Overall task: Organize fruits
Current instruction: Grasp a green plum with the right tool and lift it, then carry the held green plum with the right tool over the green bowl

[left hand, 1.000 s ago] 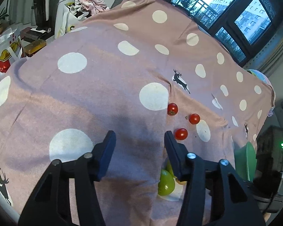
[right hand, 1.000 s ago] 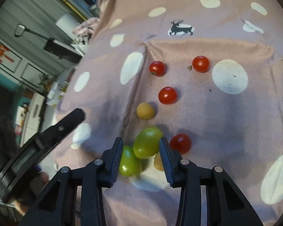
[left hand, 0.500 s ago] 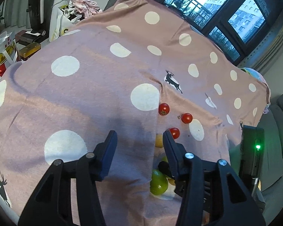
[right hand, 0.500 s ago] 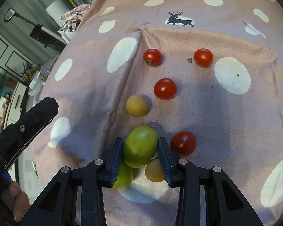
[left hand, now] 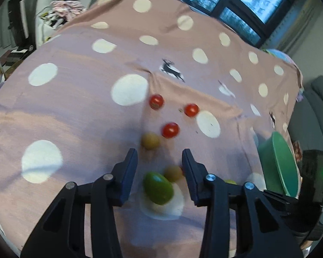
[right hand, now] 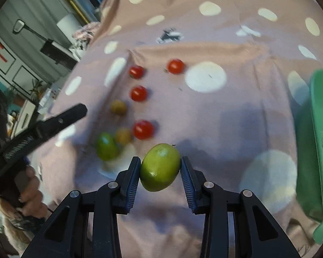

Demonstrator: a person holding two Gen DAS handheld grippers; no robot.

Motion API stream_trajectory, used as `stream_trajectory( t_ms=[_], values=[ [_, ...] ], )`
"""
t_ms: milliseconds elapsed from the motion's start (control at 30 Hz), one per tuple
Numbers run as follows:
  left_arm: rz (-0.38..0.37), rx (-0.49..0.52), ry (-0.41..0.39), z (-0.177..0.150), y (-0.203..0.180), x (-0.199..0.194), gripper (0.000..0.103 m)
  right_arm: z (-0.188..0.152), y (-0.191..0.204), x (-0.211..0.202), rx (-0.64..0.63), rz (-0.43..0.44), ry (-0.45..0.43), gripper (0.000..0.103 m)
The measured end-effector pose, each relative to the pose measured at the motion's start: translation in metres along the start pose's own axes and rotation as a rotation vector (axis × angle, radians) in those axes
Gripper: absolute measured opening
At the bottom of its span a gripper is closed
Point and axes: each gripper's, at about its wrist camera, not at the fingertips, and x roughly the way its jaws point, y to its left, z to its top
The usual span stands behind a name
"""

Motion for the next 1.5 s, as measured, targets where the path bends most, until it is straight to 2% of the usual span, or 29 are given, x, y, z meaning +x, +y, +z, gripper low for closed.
stream_trajectory(
  t_ms=[100,333,467,567,733,900,1000,1300,1500],
  values=[
    [-0.013,0.032,0.026,-0.007,-0.012,0.007,0.036,0.0,-0.006,0.006,0.003,-0.021,0.017,0.039],
    [-0.034,0.069,0.083,-0.018,-0.026,0.021,0.035,-0.004,-0.015,0.011,0.033,-0.005,0.044,0.039],
    [-0.056,0.073,0.101,-0.02,-0.031,0.022,0.035,-0.005,-0.021,0.0,0.054,0.014,0.015,0.039],
    [-0.105,0.077,0.136,-0.023,-0.036,0.023,0.035,-0.005,-0.029,-0.01,0.098,0.022,-0.018,0.039],
    [-0.164,0.119,0.181,-0.032,-0.053,0.027,0.035,-0.003,-0.044,-0.022,0.183,0.091,-0.081,0.039],
    [-0.162,0.167,0.234,-0.044,-0.067,0.039,0.033,-0.004,-0.047,-0.014,0.235,0.137,-0.061,0.039],
    [-0.184,0.155,0.257,-0.047,-0.068,0.045,0.029,-0.003,-0.044,-0.006,0.24,0.174,-0.042,0.039],
    [-0.235,0.145,0.305,-0.053,-0.073,0.051,0.029,-0.005,-0.041,0.006,0.234,0.174,0.007,0.039],
    [-0.225,0.153,0.292,-0.054,-0.075,0.051,0.03,-0.005,-0.042,0.012,0.235,0.159,0.026,0.039]
  ],
)
